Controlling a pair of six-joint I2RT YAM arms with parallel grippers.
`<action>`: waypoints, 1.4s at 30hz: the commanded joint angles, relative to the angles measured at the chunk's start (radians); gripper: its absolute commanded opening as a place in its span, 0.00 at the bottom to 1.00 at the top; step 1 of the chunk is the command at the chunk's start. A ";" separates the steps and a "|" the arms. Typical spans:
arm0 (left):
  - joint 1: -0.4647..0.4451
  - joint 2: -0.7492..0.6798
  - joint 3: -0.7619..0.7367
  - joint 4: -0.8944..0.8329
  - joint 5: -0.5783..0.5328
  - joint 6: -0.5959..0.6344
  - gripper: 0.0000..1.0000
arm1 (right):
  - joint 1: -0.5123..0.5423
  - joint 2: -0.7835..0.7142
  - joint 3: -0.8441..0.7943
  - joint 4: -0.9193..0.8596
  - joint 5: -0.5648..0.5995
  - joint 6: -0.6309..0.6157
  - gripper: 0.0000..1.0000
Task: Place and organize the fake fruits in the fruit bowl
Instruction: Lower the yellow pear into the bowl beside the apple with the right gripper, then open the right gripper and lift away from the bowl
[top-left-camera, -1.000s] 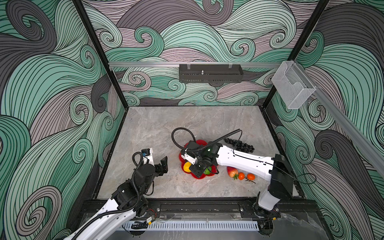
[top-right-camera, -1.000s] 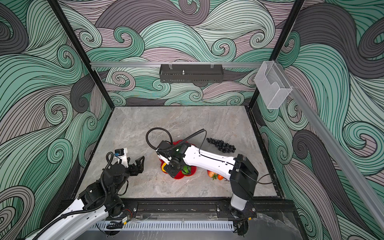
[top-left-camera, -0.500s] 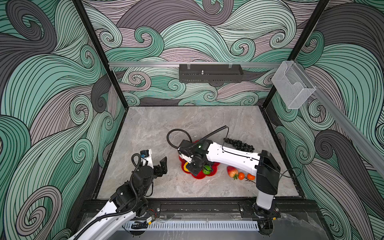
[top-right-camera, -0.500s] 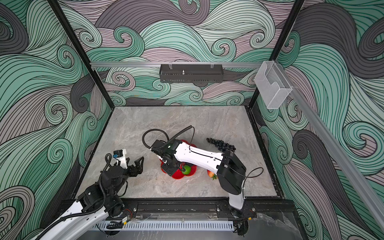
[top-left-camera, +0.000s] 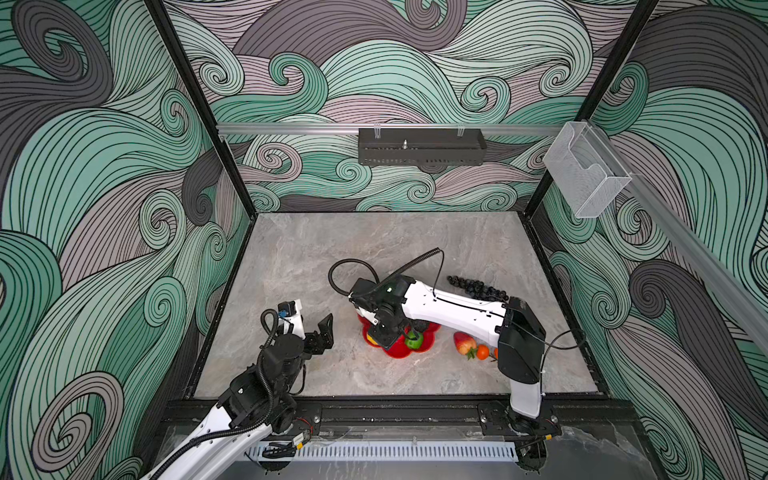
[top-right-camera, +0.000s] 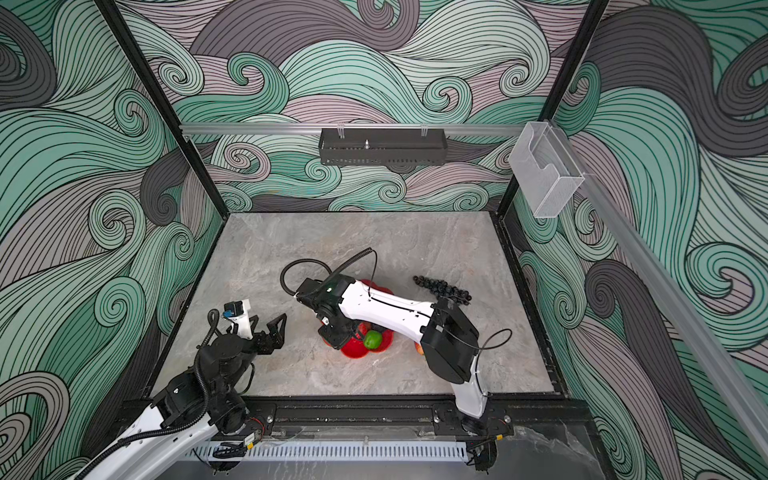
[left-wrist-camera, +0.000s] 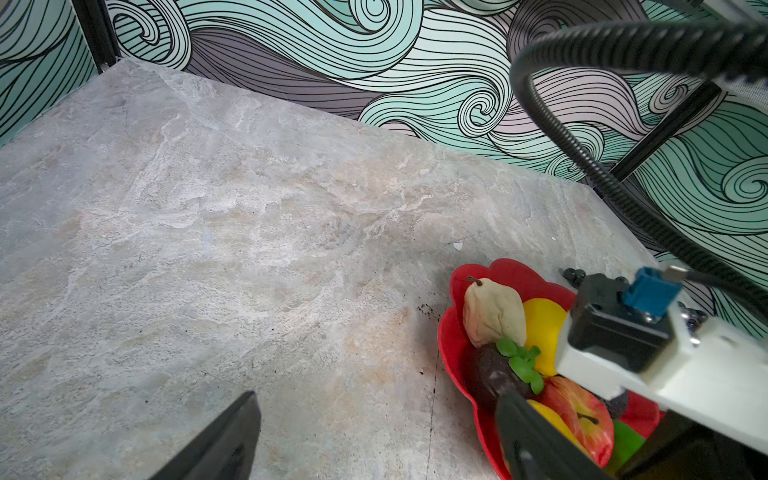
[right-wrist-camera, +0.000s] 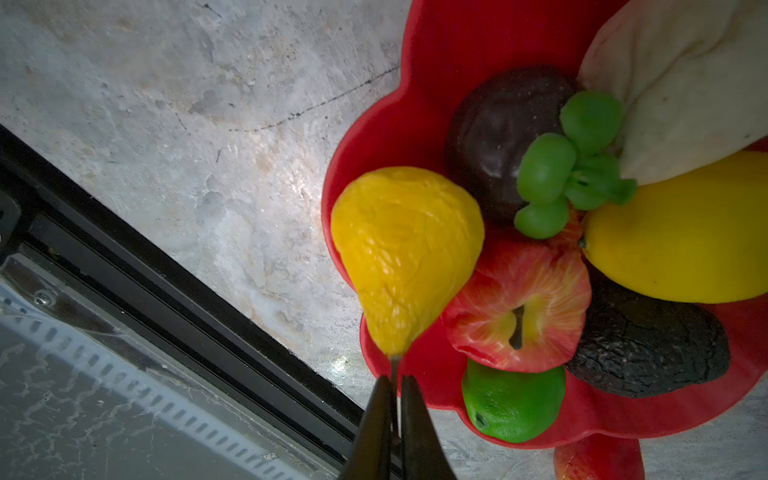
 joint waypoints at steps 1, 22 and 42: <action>0.006 -0.014 -0.003 -0.019 -0.003 0.013 0.91 | 0.004 0.022 0.036 -0.028 0.021 0.015 0.13; 0.007 -0.007 -0.003 -0.013 0.000 0.013 0.91 | 0.005 0.079 0.088 0.023 0.065 0.010 0.18; 0.007 0.013 -0.003 0.005 0.016 0.025 0.91 | -0.017 -0.112 0.035 0.030 0.076 0.010 0.45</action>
